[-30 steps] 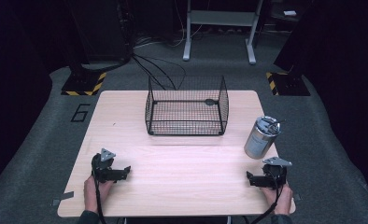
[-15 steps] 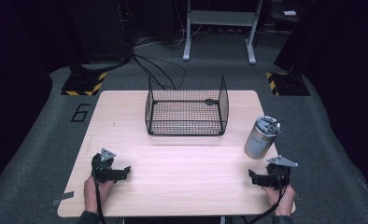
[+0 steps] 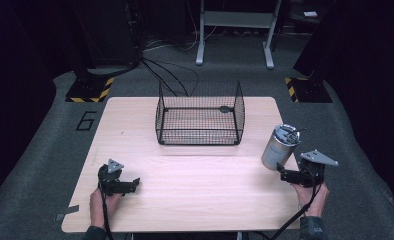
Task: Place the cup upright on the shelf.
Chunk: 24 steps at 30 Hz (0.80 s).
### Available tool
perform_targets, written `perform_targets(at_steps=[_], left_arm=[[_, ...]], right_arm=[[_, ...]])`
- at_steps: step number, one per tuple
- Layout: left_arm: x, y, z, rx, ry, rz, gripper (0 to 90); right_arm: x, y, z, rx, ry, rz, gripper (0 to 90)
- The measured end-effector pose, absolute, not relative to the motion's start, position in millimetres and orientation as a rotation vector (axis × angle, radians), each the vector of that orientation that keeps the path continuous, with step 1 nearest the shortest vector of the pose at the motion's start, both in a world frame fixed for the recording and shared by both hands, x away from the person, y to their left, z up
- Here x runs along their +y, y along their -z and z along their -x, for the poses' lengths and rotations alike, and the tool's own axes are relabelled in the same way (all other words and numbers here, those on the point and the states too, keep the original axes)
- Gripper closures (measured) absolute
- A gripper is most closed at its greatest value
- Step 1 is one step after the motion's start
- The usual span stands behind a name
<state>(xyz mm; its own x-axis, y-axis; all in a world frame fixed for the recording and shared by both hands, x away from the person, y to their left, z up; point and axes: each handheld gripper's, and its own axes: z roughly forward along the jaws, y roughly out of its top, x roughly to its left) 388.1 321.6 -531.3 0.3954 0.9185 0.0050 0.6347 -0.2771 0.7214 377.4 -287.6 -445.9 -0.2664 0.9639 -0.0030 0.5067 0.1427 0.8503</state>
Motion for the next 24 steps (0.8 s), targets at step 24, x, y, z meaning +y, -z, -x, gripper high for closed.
perform_targets(at_steps=[24], left_arm=[[322, 531, -388, 1.324, -0.568, -2.016, 0.8]], right_arm=[[-285, 435, -433, 1.801, -1.163, -1.337, 0.0]])
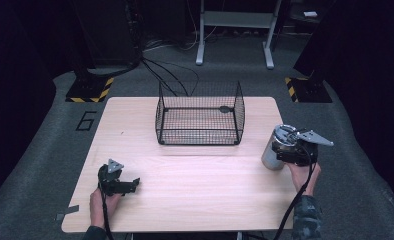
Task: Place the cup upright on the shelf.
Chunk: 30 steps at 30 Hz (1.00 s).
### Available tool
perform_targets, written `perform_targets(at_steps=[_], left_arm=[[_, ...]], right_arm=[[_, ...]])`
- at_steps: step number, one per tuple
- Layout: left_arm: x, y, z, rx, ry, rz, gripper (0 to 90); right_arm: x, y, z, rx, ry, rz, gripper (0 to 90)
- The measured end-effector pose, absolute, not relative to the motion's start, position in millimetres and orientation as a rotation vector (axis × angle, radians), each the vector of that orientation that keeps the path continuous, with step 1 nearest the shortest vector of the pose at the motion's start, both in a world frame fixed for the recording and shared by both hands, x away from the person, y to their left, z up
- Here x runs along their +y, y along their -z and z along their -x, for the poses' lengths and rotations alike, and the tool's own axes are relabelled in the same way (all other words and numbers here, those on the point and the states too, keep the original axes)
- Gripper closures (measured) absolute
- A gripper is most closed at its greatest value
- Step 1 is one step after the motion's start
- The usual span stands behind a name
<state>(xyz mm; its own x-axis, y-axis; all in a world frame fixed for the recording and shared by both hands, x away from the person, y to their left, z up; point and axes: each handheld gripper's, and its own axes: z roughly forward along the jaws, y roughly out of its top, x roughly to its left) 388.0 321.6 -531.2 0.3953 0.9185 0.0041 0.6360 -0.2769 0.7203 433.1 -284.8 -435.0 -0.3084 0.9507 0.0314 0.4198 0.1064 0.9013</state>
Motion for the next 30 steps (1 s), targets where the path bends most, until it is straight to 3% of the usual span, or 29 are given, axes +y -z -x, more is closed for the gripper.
perform_targets(at_steps=[30], left_arm=[[322.8, 530.6, -387.4, 1.315, -0.565, -2.036, 0.9]], right_arm=[[-280.6, 439.6, -434.1, 1.745, -1.152, -1.348, 3.3]])
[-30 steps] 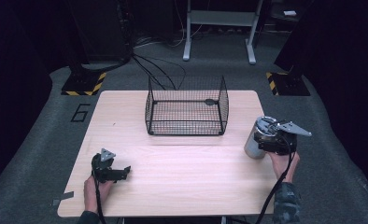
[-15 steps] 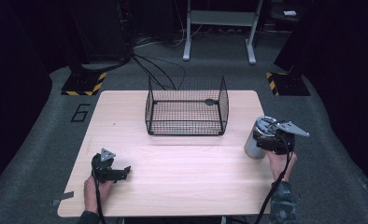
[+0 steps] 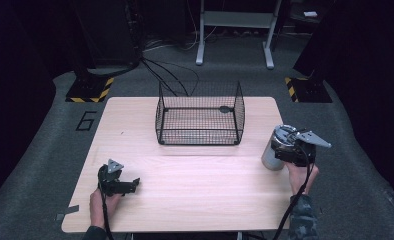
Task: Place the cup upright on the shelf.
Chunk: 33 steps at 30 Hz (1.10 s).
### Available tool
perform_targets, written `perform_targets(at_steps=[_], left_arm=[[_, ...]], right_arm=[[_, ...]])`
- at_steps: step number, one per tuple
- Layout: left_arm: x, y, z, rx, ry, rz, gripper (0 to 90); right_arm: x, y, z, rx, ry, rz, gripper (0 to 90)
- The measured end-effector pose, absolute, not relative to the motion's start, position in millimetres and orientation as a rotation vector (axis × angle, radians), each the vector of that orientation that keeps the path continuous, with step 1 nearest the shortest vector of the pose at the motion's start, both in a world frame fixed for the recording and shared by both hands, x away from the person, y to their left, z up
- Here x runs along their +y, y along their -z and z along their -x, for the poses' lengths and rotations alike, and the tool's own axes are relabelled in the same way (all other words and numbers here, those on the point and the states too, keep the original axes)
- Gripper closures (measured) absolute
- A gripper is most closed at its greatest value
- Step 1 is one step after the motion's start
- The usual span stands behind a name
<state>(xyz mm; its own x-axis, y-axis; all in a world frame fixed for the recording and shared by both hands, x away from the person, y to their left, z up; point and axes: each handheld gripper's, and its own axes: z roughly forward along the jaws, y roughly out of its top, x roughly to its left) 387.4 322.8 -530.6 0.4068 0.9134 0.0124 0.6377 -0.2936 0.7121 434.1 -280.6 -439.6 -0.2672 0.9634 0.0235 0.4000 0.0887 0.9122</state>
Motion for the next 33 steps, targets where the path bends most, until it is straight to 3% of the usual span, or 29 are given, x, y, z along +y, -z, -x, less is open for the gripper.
perform_targets(at_steps=[33], left_arm=[[322, 532, -388, 1.314, -0.575, -2.024, 0.9]], right_arm=[[-250, 415, -420, 1.842, -1.231, -1.229, 3.4]])
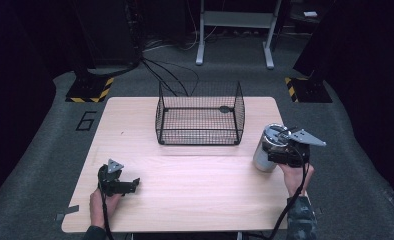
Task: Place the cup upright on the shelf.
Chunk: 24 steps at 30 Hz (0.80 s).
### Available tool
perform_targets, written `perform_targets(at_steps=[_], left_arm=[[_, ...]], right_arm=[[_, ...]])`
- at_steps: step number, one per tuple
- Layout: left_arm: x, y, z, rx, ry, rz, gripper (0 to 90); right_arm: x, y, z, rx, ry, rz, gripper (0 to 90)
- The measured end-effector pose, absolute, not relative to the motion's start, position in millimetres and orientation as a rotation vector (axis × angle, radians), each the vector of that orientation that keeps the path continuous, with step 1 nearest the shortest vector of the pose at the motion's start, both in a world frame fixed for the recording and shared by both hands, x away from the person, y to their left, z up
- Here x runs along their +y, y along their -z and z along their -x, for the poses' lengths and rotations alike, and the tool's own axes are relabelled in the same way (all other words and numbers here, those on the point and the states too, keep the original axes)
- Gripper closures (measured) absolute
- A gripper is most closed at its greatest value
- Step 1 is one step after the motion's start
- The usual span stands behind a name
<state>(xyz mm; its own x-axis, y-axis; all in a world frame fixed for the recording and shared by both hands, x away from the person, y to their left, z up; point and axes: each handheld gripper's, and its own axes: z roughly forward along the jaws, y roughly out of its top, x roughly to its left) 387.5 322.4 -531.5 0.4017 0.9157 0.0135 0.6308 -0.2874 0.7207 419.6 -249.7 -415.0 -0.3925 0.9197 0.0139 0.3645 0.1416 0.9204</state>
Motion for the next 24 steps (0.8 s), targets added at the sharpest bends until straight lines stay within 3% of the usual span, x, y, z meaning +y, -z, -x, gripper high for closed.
perform_targets(at_steps=[24], left_arm=[[322, 532, -387, 1.314, -0.575, -2.024, 0.9]], right_arm=[[-206, 399, -421, 1.963, -1.313, -1.116, 3.4]])
